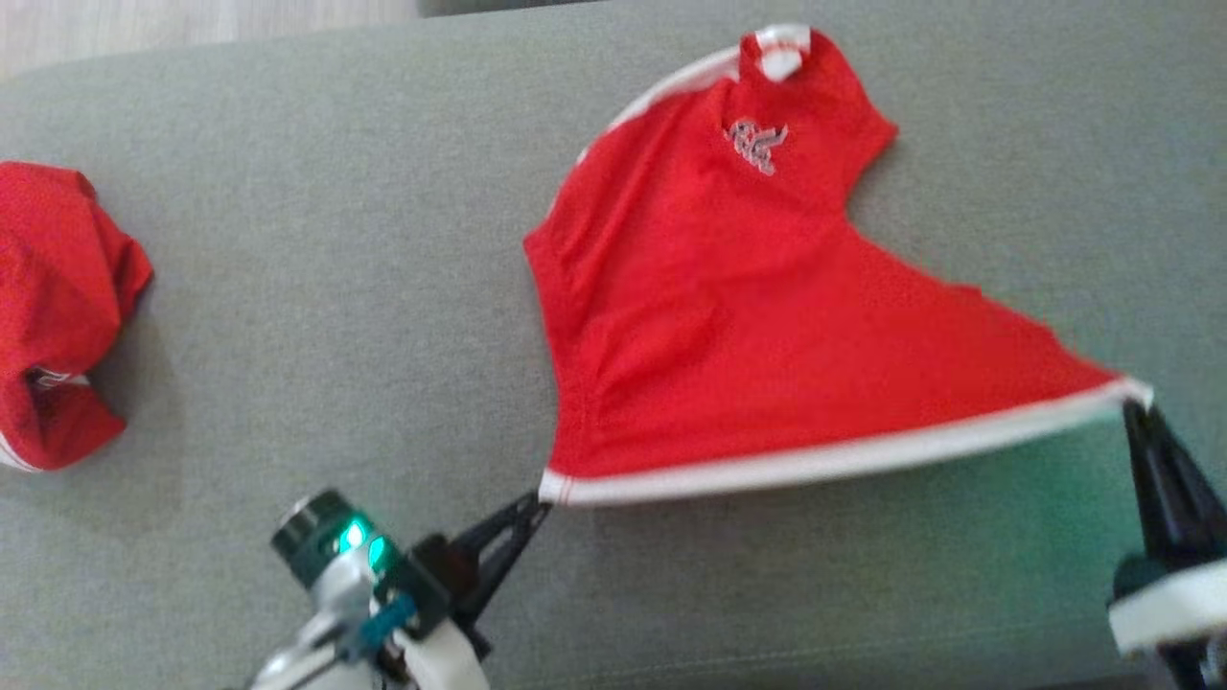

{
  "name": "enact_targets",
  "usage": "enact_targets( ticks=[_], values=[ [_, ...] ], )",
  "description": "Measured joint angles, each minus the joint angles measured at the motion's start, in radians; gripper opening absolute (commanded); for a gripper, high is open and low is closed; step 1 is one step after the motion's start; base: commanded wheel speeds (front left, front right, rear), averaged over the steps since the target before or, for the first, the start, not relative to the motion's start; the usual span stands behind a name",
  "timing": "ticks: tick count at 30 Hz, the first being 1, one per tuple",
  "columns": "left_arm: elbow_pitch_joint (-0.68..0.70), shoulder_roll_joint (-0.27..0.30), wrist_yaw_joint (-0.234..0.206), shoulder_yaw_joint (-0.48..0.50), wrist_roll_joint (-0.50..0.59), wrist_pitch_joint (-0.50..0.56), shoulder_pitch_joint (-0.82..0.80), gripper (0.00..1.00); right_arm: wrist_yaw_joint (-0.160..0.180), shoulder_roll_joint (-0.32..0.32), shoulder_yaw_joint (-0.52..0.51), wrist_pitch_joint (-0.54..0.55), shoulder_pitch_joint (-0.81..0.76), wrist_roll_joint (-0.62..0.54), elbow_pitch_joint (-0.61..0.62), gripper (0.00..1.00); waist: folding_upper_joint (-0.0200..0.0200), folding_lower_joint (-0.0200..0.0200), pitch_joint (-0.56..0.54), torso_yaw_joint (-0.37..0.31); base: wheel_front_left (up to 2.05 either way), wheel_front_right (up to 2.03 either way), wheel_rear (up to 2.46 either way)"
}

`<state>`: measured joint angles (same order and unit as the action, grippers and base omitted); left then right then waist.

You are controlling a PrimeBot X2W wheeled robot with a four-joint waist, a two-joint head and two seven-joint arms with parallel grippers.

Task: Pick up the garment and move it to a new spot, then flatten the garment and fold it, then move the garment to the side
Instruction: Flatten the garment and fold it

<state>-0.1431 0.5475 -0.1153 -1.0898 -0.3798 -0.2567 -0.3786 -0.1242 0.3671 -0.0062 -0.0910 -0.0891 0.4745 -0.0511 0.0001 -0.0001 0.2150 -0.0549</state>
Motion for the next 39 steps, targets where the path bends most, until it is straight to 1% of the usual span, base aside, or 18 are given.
enact_targets(
  ticks=[4, 9, 10, 11, 12, 13, 14, 15, 17, 19, 21, 23, 25, 28, 31, 33, 35, 39],
  values=[
    [0.050, 0.017, -0.033, 0.005, 0.000, 0.000, 0.070, 0.00, 0.000, -0.049, -0.061, 0.050, -0.131, -0.023, 0.081, 0.00, 0.0000, 0.0000, -0.005, 0.007, 0.00, 0.00, 0.00],
    [0.050, 0.010, -0.034, 0.011, 0.009, 0.000, 0.090, 0.00, 0.000, -0.076, -0.085, 0.085, -0.156, -0.059, 0.127, 0.00, 0.0000, 0.0000, -0.003, 0.021, 0.00, 0.00, 0.00],
    [0.049, 0.005, -0.034, 0.016, 0.013, 0.000, 0.090, 0.00, 0.000, -0.076, -0.086, 0.093, -0.156, -0.063, 0.128, 0.38, 0.0000, 0.0000, -0.002, 0.024, 0.00, 0.00, 0.00],
    [0.047, -0.002, -0.033, 0.022, 0.018, 0.000, 0.090, 0.00, 0.000, -0.077, -0.088, 0.101, -0.156, -0.062, 0.128, 1.00, 0.0000, 0.0000, -0.002, 0.026, 0.00, 0.00, 0.00],
    [0.046, -0.011, -0.029, 0.032, 0.015, 0.000, 0.091, 0.38, 0.000, -0.078, -0.092, 0.102, -0.156, -0.062, 0.128, 1.00, 0.0000, 0.0000, -0.002, 0.028, 0.00, 0.00, 0.00],
    [0.046, -0.019, -0.023, 0.040, 0.008, 0.000, 0.091, 0.80, 0.000, -0.079, -0.096, 0.110, -0.155, -0.062, 0.128, 1.00, 0.0000, 0.0000, -0.003, 0.030, 0.00, 0.00, 0.00],
    [0.046, -0.022, -0.019, 0.044, 0.003, 0.000, 0.092, 1.00, 0.000, -0.079, -0.100, 0.111, -0.155, -0.062, 0.128, 1.00, 0.0000, 0.0000, -0.004, 0.032, 0.00, 0.00, 0.00],
    [0.047, -0.021, -0.019, 0.050, 0.003, 0.000, 0.093, 1.00, 0.000, -0.078, -0.103, 0.114, -0.155, -0.061, 0.131, 1.00, 0.0000, 0.0000, -0.006, 0.032, 0.00, 0.00, 0.00],
    [0.089, -0.018, 0.022, 0.067, -0.026, 0.001, 0.112, 1.00, 0.000, -0.075, -0.103, 0.128, -0.151, -0.057, 0.142, 1.00, 0.0000, 0.0000, -0.013, 0.029, 0.00, 0.00, 0.00],
    [0.154, -0.027, 0.065, 0.077, -0.096, 0.001, 0.140, 1.00, 0.000, -0.071, -0.103, 0.128, -0.149, -0.058, 0.142, 1.00, 0.0000, 0.0000, -0.017, 0.025, 0.00, 0.00, 0.00],
    [0.224, -0.046, 0.101, 0.112, -0.198, 0.001, 0.176, 1.00, 0.000, -0.072, -0.101, 0.128, -0.146, -0.058, 0.142, 1.00, 0.0000, 0.0000, -0.018, 0.020, 0.00, 0.00, 0.00],
    [0.271, -0.059, 0.113, 0.170, -0.299, 0.001, 0.193, 1.00, 0.000, -0.075, -0.098, 0.126, -0.142, -0.058, 0.142, 1.00, 0.0000, 0.0000, -0.015, 0.017, 0.00, 0.00, 0.00],
    [0.274, -0.065, 0.110, 0.232, -0.376, 0.014, 0.179, 1.00, 0.000, -0.083, -0.093, 0.117, -0.131, -0.061, 0.139, 1.00, 0.0000, 0.0000, -0.008, 0.016, 0.00, 0.00, 0.00],
    [0.180, -0.088, 0.087, 0.302, -0.466, 0.068, 0.113, 1.00, 0.000, -0.098, -0.076, 0.108, -0.099, -0.063, 0.132, 1.00, 0.0000, 0.0000, 0.010, 0.013, 0.00, 0.00, 0.00],
    [0.024, -0.150, 0.077, 0.336, -0.547, 0.140, 0.010, 1.00, 0.000, -0.102, -0.056, 0.107, -0.071, -0.072, 0.127, 1.00, 0.0000, 0.0001, 0.032, 0.007, 0.00, 0.00, 0.00],
    [-0.076, -0.200, 0.085, 0.341, -0.594, 0.188, -0.053, 1.00, 0.000, -0.101, -0.050, 0.098, -0.052, -0.072, 0.117, 1.00, 0.0000, 0.0001, 0.047, -0.001, 0.00, 0.00, 0.00],
    [-0.161, -0.241, 0.106, 0.346, -0.628, 0.221, -0.102, 1.00, 0.000, -0.101, -0.048, 0.096, -0.034, -0.073, 0.111, 1.00, 0.0000, 0.0001, 0.062, -0.010, 0.00, 0.00, 0.00],
    [-0.313, -0.281, 0.116, 0.349, -0.635, 0.248, -0.188, 1.00, 0.000, -0.101, -0.054, 0.086, -0.015, -0.072, 0.102, 1.00, 0.0000, 0.0002, 0.090, -0.028, 0.00, 0.00, 0.00]
  ],
)
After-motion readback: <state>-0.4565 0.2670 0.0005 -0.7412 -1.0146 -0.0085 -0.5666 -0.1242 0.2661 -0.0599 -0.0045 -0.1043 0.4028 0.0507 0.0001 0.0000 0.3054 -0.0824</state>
